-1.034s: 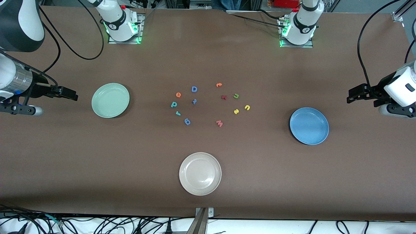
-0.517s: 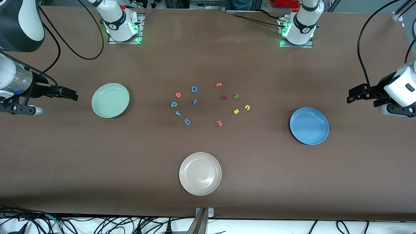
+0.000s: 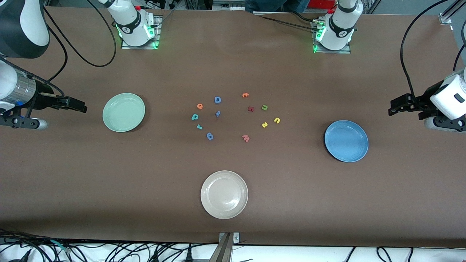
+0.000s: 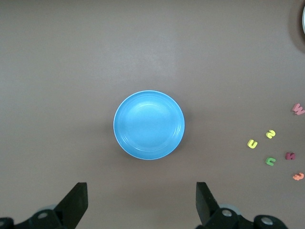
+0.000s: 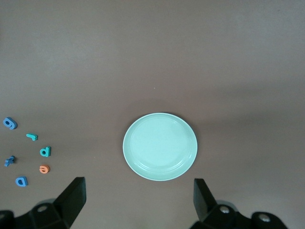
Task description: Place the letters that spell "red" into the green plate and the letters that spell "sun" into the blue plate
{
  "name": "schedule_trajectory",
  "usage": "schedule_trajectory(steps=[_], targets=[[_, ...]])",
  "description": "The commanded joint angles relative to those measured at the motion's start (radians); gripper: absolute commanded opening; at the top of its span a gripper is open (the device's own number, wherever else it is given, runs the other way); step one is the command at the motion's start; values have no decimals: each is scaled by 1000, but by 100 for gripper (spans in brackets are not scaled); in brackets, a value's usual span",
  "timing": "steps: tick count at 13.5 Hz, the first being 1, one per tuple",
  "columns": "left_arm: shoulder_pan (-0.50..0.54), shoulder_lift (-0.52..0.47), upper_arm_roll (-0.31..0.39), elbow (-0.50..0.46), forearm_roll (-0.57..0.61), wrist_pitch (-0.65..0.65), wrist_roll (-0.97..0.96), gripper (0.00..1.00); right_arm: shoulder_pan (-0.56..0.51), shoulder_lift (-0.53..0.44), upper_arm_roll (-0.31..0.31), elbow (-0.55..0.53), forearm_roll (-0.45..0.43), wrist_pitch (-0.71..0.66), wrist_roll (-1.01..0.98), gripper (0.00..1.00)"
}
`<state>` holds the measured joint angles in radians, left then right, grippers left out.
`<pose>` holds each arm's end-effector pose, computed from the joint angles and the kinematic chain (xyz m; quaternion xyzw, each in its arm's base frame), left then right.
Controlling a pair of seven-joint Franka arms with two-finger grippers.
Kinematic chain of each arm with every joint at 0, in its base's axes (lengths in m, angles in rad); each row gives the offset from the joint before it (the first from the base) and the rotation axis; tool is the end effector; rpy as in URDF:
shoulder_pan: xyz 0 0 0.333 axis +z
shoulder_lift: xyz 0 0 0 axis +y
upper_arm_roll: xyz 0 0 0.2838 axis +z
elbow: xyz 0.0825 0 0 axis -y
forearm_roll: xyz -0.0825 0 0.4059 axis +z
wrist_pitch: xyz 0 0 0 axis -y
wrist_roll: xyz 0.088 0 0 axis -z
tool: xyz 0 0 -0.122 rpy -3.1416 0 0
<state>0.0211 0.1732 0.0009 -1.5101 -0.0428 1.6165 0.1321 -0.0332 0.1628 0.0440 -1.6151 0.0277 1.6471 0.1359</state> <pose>0.6224 0.0086 0.5073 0.9978 -0.0533 -0.0317 0.0238 0.6129 0.0085 0.4647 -0.9956 0.0644 0.0664 0.0125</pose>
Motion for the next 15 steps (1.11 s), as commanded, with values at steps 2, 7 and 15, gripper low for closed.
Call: schedule_trajectory(steps=[2,7,15], targets=[[-3,-4,2,-1,-20,3,-2,100,1,-11,2,1,-17,2,27,100],[-3,-4,2,-1,-20,3,0,100,1,-8,5,1,-20,-6,27,100],[-3,-4,2,-1,-20,3,0,100,1,-5,5,1,-20,-9,25,100]])
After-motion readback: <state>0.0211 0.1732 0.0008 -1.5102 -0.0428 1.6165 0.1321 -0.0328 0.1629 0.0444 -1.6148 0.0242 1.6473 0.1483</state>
